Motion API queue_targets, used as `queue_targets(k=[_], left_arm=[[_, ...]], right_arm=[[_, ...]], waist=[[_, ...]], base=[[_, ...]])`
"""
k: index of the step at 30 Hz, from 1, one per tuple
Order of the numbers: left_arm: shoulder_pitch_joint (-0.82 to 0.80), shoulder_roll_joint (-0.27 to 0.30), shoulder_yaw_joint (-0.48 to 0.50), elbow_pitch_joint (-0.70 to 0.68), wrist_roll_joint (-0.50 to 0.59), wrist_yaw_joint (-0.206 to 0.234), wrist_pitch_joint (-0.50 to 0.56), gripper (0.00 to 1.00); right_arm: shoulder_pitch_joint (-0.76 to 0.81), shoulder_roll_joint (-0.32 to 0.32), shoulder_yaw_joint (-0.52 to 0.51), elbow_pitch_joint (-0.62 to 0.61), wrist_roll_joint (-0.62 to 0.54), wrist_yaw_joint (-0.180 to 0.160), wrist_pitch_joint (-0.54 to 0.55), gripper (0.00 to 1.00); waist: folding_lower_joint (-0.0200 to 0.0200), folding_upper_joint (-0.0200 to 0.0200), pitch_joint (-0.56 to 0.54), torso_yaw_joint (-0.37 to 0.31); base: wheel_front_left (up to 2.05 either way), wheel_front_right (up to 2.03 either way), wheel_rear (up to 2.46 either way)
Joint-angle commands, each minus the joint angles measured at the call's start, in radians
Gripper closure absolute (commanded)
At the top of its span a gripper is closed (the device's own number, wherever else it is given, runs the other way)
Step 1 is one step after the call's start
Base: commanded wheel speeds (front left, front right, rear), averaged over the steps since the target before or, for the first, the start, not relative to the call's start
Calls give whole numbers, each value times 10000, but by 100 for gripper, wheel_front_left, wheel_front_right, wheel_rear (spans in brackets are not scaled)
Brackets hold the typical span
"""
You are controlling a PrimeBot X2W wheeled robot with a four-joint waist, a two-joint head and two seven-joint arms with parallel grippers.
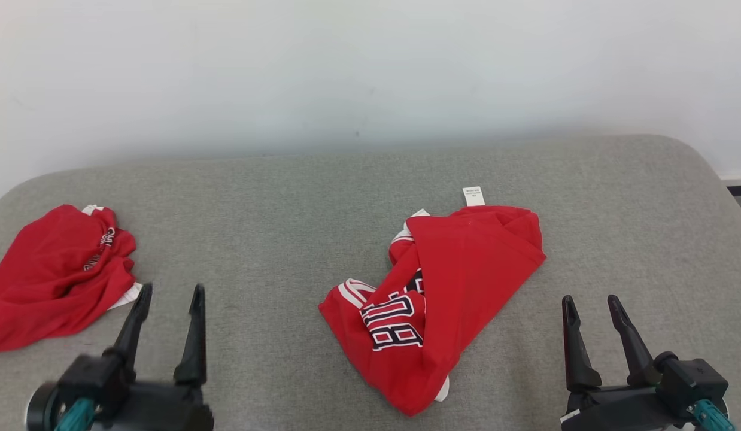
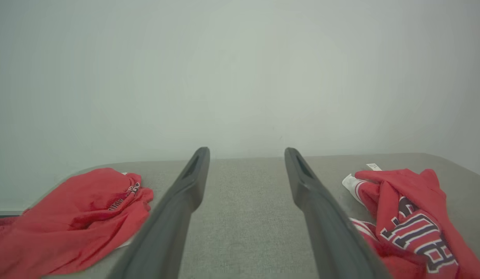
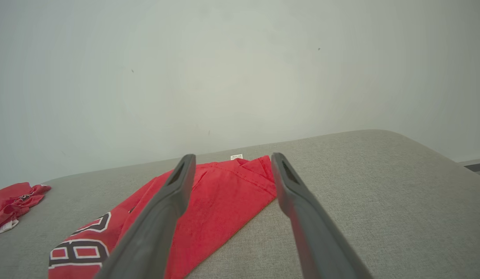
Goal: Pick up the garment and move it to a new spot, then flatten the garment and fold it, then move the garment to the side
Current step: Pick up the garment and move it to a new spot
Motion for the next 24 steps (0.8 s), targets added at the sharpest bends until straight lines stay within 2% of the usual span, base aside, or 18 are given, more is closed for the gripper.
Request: queue_targets(k=[1, 6, 10, 24], left_arm=[[362, 2, 147, -140, 124, 38, -7, 0], [1211, -200, 607, -432, 440, -94, -8, 0], [1599, -389, 789, -547, 664, -372, -8, 0], [2181, -967, 1454, -323, 1257, -979, -9, 0]], right_arm=[[145, 1, -31, -79, -92, 34, 38, 0], [440, 1, -128, -324, -232, 34, 219, 0], [644, 0, -170, -471, -255, 34, 316, 0], [875, 0, -168, -472, -120, 34, 441, 0]], waist=[[1, 1, -74, 98], [1, 1, -118, 315], [1, 1, -159, 425], [1, 1, -244, 571]], base=[[0, 0, 0], [0, 0, 0], [0, 0, 0], [0, 0, 0]])
